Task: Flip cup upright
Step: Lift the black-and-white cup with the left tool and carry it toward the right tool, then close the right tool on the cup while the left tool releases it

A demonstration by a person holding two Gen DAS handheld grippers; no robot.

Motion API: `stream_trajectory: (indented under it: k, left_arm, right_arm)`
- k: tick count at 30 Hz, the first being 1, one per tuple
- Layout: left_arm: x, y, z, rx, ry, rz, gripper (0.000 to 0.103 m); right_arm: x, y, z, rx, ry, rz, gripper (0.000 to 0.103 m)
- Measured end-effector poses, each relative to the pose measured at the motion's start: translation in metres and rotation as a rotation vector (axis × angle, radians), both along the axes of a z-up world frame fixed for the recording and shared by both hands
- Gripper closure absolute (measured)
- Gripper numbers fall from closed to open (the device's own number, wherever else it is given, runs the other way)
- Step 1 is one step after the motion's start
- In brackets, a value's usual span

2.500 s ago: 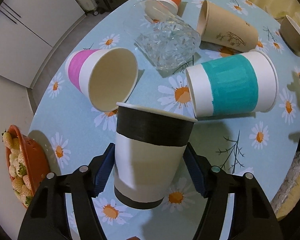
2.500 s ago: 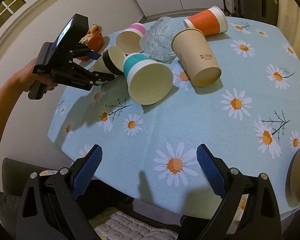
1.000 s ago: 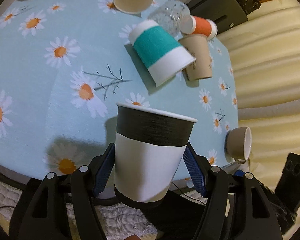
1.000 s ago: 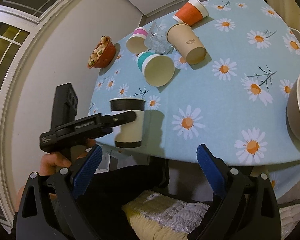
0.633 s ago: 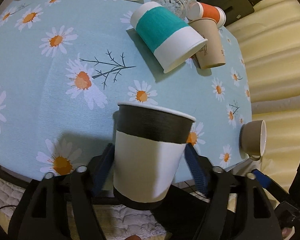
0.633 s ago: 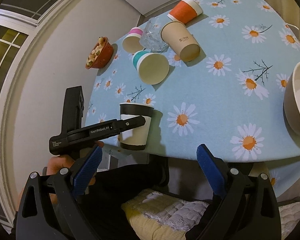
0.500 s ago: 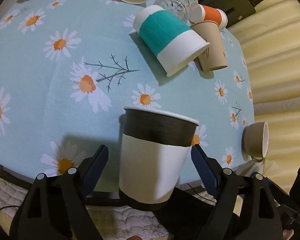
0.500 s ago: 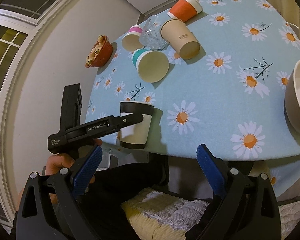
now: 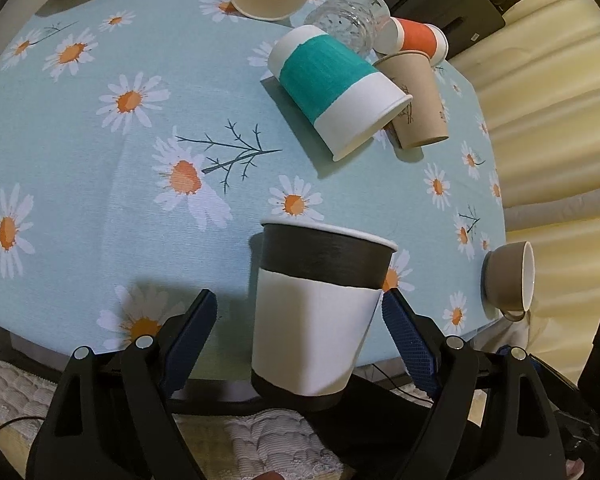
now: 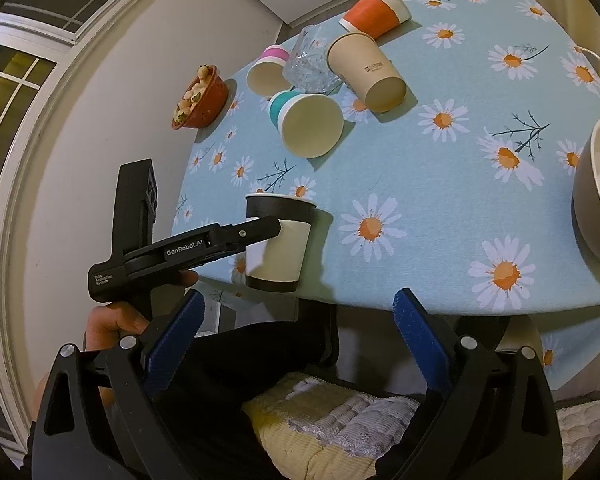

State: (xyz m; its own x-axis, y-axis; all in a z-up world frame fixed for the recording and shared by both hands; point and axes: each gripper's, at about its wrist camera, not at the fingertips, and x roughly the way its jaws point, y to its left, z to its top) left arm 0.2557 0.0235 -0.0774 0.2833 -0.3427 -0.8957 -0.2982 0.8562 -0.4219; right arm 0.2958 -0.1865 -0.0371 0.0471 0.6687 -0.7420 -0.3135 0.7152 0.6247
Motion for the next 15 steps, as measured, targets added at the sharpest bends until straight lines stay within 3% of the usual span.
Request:
stream_trajectory:
  k: [9, 15]
  left_arm:
    - [-0.022, 0.031, 0.022, -0.043, -0.055, 0.040, 0.020]
    - [-0.069, 0.059, 0.036, -0.038, -0.128, 0.100, 0.020]
  right_arm:
    - [0.000, 0.020, -0.003, -0.023, 0.002, 0.026, 0.009]
    - [0.006, 0.050, -0.020, -0.056, 0.037, 0.065, 0.009]
